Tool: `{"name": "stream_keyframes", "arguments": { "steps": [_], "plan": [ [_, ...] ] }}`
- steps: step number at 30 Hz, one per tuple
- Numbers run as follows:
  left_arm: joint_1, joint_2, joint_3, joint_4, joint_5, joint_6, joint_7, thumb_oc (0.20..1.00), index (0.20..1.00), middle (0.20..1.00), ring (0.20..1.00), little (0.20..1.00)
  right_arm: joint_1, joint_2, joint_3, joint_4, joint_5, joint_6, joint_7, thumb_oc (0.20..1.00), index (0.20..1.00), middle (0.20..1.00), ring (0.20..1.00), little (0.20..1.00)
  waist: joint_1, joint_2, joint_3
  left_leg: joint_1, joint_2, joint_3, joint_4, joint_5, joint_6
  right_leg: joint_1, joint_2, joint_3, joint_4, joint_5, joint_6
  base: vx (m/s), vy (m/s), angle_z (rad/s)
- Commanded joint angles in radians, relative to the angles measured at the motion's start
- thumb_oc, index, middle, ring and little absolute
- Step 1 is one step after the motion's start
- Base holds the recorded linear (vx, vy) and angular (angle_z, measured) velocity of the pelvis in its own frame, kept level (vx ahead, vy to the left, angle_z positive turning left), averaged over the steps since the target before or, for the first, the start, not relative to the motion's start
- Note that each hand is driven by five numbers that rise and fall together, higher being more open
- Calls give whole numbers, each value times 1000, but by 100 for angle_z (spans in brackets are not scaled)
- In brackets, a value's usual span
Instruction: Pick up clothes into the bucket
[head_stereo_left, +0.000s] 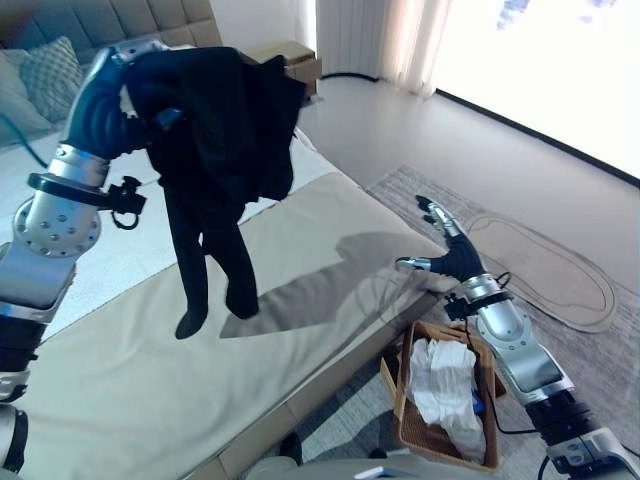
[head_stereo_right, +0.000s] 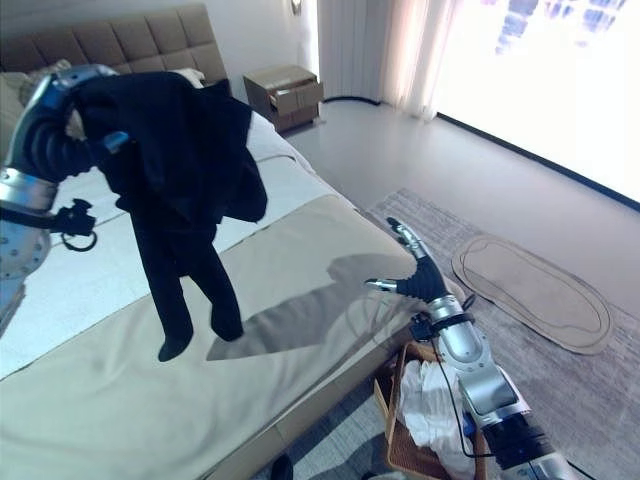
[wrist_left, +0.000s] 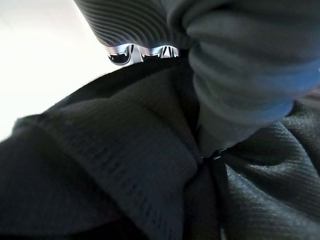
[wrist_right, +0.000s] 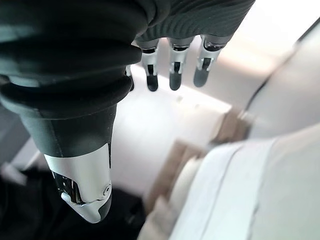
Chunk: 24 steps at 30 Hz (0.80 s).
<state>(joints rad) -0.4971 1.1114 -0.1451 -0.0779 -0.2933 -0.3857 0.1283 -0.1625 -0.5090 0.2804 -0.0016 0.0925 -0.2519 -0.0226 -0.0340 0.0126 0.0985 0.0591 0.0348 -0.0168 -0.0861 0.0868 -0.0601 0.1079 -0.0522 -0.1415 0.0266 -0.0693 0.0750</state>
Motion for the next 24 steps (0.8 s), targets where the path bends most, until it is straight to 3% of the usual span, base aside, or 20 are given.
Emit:
{"name": "stream_keyframes", "arguments": {
  "steps": [1, 5, 12, 24],
  "plan": [
    [-177, -22, -45, -14, -101, -58, -12, 200, 200, 200, 200, 200, -69, 27, 40, -98, 120, -16, 49, 1000, 1000, 1000, 1000, 1000, 4, -28, -52, 47, -29, 72, 38, -104, 11, -52, -8, 15, -18, 61, 45, 21, 6, 11],
    [-288, -51, -167, -59, -106, -52, -27, 200, 200, 200, 200, 200, -105, 93, 142, -109, 290, 14, 124, 1000, 1000, 1000, 1000, 1000, 13, -35, -66, 62, -28, 65, 33, -103, 10, -31, -6, 7, -25, 59, 44, 10, 4, 3],
    [-390, -66, -312, -131, -182, -30, -82, 200, 200, 200, 200, 200, -135, 131, 272, -161, 577, 88, 224, 1000, 1000, 1000, 1000, 1000, 27, -53, -72, 75, -23, 61, 27, -100, 6, -15, -8, -2, -35, 65, 47, 13, 1, 0],
    [-457, -33, -509, -225, -387, 19, -198, 200, 200, 200, 200, 200, -287, 108, 411, -263, 864, 127, 248, 1000, 1000, 1000, 1000, 1000, 43, -68, -63, 84, -21, 63, 15, -93, 3, -7, -8, -6, -48, 76, 50, 0, 0, 0]
  ]
}}
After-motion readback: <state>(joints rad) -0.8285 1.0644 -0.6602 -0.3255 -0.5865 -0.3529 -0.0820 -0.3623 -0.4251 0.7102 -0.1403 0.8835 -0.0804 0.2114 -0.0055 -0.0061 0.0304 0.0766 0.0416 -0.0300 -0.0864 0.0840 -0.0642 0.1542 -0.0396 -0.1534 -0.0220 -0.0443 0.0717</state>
